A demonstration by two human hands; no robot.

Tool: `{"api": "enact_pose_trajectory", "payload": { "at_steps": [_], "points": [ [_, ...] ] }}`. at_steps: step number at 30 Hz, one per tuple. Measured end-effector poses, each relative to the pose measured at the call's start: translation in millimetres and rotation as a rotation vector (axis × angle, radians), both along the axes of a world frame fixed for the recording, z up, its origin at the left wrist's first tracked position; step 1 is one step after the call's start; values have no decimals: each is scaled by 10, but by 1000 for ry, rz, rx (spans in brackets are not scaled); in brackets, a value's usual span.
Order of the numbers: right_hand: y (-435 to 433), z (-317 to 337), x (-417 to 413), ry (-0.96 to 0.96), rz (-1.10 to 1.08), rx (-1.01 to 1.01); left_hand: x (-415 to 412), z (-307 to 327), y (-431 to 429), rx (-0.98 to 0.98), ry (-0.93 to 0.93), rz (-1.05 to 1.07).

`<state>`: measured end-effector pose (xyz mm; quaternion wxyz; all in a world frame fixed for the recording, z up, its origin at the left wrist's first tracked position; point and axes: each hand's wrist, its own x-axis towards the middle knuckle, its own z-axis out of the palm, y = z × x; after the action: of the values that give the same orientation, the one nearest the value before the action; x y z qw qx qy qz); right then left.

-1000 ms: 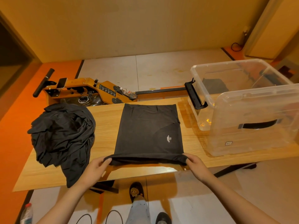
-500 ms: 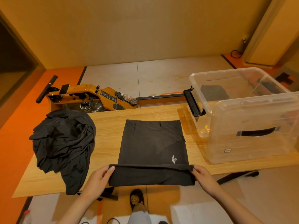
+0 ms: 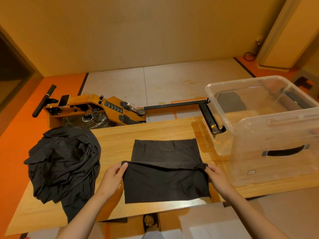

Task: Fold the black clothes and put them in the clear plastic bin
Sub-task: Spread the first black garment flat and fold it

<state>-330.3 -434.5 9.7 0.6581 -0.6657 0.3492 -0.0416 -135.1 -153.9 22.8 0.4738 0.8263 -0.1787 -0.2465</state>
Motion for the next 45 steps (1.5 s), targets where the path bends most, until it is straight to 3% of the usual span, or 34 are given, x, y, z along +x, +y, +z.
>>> {"api": "enact_pose_trajectory", "payload": {
  "at_steps": [5, 10, 13, 19, 26, 32, 42, 45],
  "points": [
    [-316, -21, 543, 28, -115, 9, 573, -111, -373, -7, 87, 7],
    [-569, -550, 944, 323, -247, -32, 1004, -537, -710, 132, 281, 91],
    [-560, -668, 982, 391, -294, -108, 1103, -721, -720, 174, 299, 131],
    [-503, -565, 986, 354, -306, -128, 1086, -578, -754, 120, 182, 50],
    [-470, -327, 873, 2, -363, -130, 1227, -466, -779, -65, 266, -5],
    [-446, -597, 928, 196, -325, -147, 1288, -660, -842, 129, 275, 66],
    [-530, -442, 1009, 140, -264, -259, 1229, -679, -781, 72, 163, 149],
    [-526, -491, 1015, 201, -200, -273, 1243, -737, -766, 100, 155, 201]
  ]
}}
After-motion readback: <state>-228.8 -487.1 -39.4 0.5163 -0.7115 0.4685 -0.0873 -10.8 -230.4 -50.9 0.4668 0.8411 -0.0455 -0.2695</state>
